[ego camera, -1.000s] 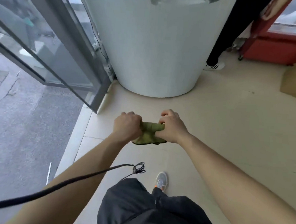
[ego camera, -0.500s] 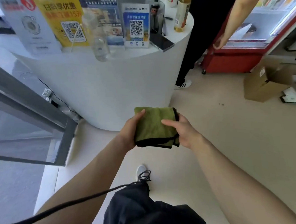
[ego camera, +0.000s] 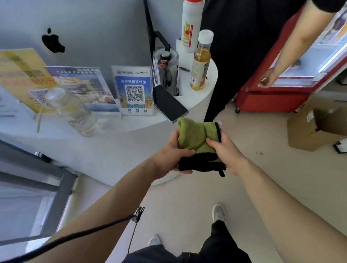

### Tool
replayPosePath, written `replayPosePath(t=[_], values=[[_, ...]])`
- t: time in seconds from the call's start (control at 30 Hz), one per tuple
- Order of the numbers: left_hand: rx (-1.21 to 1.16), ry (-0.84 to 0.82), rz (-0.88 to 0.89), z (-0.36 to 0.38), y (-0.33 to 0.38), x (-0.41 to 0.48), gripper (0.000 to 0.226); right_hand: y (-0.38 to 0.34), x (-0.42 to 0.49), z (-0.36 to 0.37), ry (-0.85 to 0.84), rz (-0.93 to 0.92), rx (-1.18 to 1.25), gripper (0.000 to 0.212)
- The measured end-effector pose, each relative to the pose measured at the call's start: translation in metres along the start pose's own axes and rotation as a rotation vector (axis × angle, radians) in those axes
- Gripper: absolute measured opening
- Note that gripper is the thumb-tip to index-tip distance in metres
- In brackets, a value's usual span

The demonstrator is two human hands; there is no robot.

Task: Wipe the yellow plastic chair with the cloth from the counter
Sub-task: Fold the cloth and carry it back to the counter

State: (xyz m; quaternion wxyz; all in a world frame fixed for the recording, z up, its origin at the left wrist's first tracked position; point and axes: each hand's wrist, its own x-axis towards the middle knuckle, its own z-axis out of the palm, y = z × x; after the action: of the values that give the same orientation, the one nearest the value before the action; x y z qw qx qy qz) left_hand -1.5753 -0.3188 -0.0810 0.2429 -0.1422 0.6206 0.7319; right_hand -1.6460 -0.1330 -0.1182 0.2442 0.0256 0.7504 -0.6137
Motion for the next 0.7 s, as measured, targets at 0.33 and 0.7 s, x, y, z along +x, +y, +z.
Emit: replayPosePath(t=[0.33, 0.7], values=[[-0.172, 0.576, 0.001, 0.109, 0.065, 0.147, 0.047, -0.055, 0.136, -0.133, -0.055, -0.055, -0.059, 0.024], [-0.003, 0.879, 0.185, 0.147, 0.152, 0.265, 0.060, -0.148, 0.275, -0.176, -0.072, -0.207, -0.354, 0.030]])
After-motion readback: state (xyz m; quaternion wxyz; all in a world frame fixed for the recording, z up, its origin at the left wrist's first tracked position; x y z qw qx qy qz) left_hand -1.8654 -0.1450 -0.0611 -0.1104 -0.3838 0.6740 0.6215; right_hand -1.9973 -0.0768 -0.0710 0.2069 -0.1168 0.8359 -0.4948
